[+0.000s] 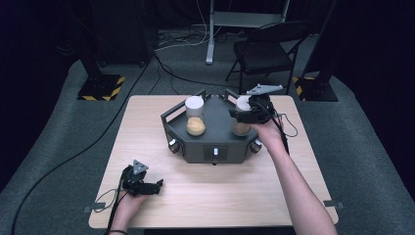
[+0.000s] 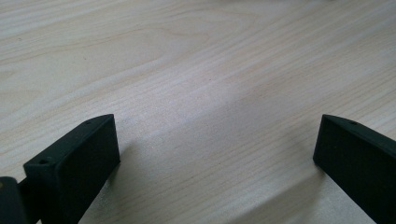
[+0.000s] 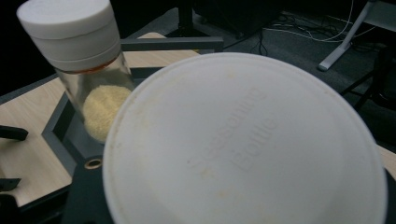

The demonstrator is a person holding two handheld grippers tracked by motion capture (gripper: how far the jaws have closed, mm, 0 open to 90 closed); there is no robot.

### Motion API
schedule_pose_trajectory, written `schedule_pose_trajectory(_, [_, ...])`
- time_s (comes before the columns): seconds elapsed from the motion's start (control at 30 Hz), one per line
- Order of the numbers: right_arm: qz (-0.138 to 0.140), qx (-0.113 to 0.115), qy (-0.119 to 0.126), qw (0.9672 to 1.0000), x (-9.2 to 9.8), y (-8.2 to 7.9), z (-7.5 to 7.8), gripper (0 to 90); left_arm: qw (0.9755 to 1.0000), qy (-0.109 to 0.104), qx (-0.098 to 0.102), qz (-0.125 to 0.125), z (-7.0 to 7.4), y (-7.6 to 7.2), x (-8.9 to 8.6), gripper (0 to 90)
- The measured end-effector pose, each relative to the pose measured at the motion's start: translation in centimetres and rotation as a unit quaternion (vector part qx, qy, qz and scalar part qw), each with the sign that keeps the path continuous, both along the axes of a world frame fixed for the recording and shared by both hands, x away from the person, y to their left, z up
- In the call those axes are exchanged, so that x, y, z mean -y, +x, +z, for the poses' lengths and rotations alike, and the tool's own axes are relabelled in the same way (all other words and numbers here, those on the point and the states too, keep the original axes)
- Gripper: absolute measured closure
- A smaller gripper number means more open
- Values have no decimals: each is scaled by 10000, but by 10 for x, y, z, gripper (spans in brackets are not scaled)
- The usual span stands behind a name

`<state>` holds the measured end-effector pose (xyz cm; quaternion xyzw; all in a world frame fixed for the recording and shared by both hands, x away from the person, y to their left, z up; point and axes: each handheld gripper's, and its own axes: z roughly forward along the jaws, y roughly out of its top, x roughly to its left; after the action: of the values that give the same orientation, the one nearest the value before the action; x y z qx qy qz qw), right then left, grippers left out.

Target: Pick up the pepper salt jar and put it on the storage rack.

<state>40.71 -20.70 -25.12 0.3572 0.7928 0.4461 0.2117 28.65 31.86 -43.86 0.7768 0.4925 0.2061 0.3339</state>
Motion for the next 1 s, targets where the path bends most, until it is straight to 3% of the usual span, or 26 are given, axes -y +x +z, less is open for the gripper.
schedule_pose_trajectory(0.3, [-142,-144,-98,9997,-13,15,-6,339,10000,3,-2,-26,0,1,0,0])
schedule_pose_trajectory(0.6, [-68,-308,-59,9995,-14,25,-6,324,10000,-9,2,-19,0,1,0,0])
schedule_pose_trajectory(0.67, [-86,-292,-92,9995,-14,23,-2,258,10000,-11,2,-18,0,1,0,0])
schedule_pose_trajectory(0.77, [-97,-230,-23,9997,-11,18,0,234,10000,-10,2,-18,0,1,0,0])
schedule_pose_trajectory(0.87, [-112,-136,-8,9998,-5,6,4,153,10000,-9,2,-18,0,1,0,0])
schedule_pose_trajectory(1.0, [-102,-95,37,9999,2,-2,5,127,10000,-10,2,-18,0,1,0,0])
